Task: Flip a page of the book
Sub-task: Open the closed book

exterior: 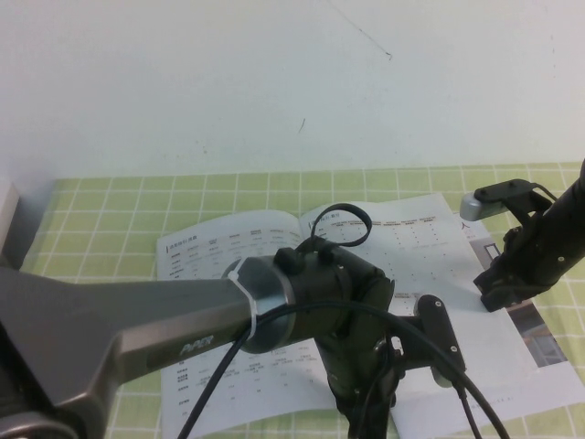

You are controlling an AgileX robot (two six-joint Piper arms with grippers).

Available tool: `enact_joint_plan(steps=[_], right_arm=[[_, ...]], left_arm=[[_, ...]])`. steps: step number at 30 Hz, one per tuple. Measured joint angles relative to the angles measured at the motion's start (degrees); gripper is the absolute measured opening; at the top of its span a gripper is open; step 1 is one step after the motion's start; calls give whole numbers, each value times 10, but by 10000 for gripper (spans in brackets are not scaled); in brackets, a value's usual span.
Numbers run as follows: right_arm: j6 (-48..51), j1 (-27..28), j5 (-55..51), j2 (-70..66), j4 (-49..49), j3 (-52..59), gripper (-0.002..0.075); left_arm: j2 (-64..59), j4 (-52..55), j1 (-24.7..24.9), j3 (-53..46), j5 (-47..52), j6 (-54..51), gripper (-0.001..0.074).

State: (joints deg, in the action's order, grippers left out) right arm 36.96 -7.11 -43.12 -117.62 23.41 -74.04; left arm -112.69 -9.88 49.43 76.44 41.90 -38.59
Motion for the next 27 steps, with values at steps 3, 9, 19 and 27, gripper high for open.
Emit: enact_joint_plan(steps=[3, 9, 19, 27], right_arm=[[0, 0, 0, -1, 1, 0, -2], [0, 0, 0, -1, 2, 0, -2], [0, 0, -1, -2, 3, 0, -2], [0, 0, -3, -2, 3, -1, -2]], left_arm=[[0, 16, 0, 0, -2, 20, -4], [0, 21, 0, 0, -18, 49, -4], [0, 22, 1, 0, -28, 81, -4], [0, 22, 1, 0, -46, 100, -4]])
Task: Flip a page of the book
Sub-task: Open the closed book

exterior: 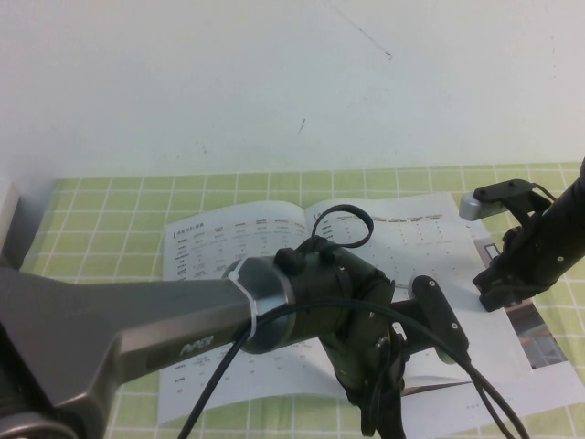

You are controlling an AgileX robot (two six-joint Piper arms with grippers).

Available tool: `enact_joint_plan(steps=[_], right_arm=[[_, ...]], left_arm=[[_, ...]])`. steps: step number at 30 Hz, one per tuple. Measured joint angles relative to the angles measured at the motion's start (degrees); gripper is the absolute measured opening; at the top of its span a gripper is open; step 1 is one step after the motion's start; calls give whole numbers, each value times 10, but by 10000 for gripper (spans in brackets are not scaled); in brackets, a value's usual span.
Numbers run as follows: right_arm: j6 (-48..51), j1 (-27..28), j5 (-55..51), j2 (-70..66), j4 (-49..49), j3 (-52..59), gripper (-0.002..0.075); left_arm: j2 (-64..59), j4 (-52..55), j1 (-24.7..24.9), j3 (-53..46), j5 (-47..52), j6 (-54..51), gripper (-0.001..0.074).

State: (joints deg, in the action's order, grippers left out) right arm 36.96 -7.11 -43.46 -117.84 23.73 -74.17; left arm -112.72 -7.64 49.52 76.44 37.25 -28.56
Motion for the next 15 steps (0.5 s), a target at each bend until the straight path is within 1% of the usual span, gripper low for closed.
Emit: enact_joint_plan(steps=[15], right_arm=[[2, 0, -1, 0, 1, 0, -2]], left_arm=[[0, -9, 0, 0, -35, 25, -4]])
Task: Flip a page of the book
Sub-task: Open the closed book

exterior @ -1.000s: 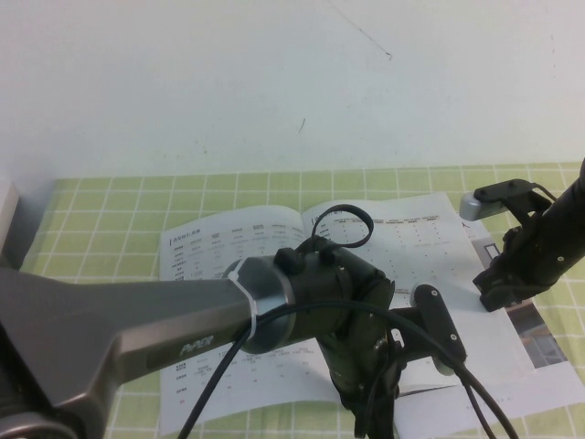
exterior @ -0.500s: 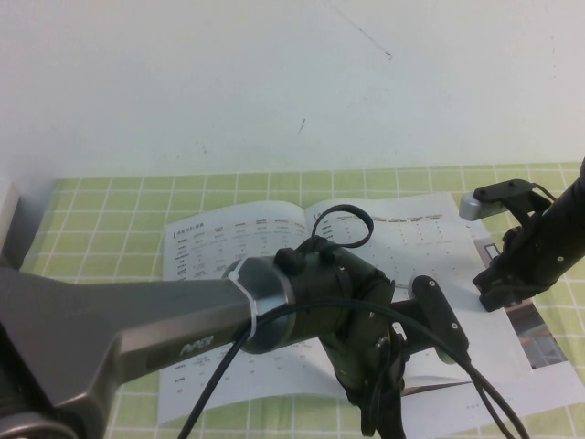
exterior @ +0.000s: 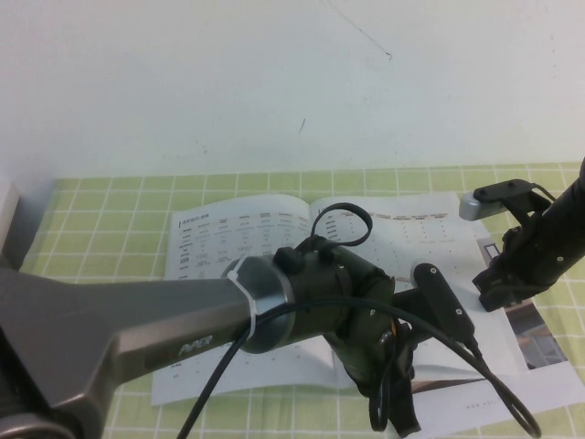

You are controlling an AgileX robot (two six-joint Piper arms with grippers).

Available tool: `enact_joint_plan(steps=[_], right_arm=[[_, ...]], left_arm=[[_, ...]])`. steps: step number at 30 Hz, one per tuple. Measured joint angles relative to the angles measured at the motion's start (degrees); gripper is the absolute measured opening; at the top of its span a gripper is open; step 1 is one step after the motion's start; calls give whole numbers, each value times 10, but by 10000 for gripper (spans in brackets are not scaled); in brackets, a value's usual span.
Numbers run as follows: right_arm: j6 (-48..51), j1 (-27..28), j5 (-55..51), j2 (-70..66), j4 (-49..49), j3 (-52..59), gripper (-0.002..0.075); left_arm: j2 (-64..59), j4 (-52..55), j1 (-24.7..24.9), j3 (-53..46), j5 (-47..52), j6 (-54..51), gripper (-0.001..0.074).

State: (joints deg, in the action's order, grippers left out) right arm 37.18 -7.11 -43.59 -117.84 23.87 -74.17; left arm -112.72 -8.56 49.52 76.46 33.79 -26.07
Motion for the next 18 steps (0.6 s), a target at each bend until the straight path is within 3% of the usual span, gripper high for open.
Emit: enact_joint_plan(steps=[18], right_arm=[[0, 0, -1, -1, 2, 0, -2]], left_arm=[[7, -21, 0, 0, -70, 11, -4]])
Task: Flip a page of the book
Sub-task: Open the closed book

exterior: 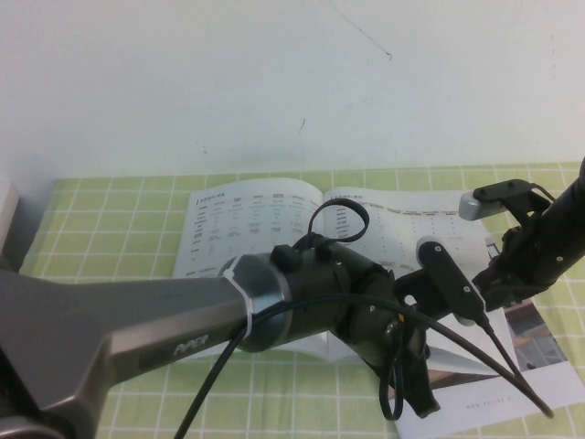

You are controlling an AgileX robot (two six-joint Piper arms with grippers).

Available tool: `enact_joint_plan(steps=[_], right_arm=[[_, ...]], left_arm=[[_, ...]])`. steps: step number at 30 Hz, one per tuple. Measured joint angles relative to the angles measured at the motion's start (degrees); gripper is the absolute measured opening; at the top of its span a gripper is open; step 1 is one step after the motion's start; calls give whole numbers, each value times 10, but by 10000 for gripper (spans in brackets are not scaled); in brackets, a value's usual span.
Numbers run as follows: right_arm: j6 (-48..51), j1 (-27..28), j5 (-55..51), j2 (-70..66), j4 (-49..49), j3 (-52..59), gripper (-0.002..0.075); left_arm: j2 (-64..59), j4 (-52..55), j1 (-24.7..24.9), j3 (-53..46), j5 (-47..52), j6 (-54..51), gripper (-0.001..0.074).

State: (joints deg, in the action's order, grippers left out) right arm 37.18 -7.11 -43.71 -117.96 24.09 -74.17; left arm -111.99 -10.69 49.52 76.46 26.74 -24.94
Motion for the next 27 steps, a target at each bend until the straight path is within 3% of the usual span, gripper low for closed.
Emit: enact_joint_plan(steps=[27], right_arm=[[4, 0, -1, 0, 2, 0, -2]], left_arm=[[-34, 16, 0, -10, -87, 26, -4]])
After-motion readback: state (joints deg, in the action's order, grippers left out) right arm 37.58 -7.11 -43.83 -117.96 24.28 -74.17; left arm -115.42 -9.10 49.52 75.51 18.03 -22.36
